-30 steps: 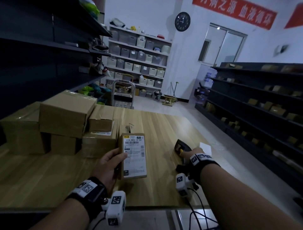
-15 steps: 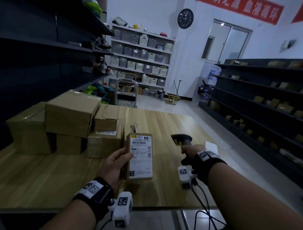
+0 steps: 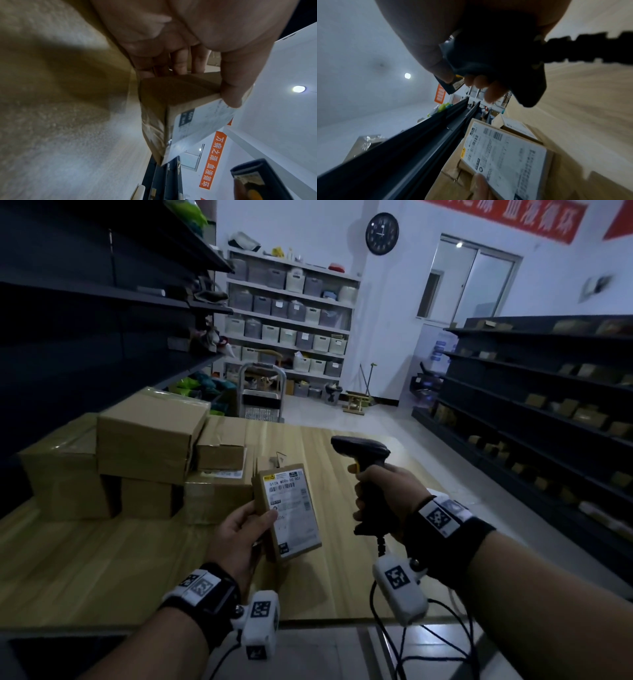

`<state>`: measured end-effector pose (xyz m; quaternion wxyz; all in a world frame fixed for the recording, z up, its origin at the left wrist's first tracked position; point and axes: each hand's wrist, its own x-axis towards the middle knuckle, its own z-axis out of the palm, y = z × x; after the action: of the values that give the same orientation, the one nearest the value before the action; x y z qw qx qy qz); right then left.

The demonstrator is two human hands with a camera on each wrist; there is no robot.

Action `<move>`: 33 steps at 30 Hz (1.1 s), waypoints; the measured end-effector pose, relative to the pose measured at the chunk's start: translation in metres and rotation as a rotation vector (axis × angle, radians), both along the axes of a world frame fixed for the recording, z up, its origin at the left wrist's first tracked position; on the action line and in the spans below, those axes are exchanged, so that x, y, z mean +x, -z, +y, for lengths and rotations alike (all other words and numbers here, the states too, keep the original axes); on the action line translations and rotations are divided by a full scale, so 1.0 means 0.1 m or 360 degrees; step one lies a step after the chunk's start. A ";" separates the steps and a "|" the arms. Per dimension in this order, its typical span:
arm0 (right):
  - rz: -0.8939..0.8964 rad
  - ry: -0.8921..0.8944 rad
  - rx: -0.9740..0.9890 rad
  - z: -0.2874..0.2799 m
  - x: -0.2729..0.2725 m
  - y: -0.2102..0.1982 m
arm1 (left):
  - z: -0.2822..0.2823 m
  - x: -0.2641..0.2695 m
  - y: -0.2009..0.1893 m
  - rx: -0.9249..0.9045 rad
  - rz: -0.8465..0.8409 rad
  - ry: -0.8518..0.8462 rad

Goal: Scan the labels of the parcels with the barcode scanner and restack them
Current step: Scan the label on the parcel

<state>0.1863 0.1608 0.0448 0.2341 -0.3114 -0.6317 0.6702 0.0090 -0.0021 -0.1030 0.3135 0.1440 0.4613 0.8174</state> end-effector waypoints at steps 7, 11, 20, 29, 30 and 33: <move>-0.0414 -0.0064 0.0385 -0.07 0.08 -0.23 | 0.03 -0.04 0.05 0.0034 0.0001 -0.0010; -0.0517 -0.0095 0.0407 -0.13 0.09 -0.26 | 0.04 -0.06 0.06 0.0025 0.0001 -0.0023; -0.0686 -0.0196 0.0467 -0.35 0.09 -0.23 | 0.06 -0.06 0.07 0.0046 0.0004 -0.0132; -0.0758 -0.0238 0.0573 -0.43 0.14 -0.25 | 0.04 -0.01 0.05 -0.0019 0.0030 -0.0093; -0.0753 -0.0239 0.0567 -0.44 0.15 -0.26 | 0.04 -0.01 0.05 -0.0024 0.0032 -0.0085; -0.0728 -0.0222 0.0524 -0.43 0.15 -0.27 | 0.04 -0.01 0.05 -0.0019 0.0049 -0.0082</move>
<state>0.2017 0.1179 0.0717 0.0864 -0.3680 -0.7882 0.4855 0.0082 0.0022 -0.1082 0.2861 0.1428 0.4746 0.8201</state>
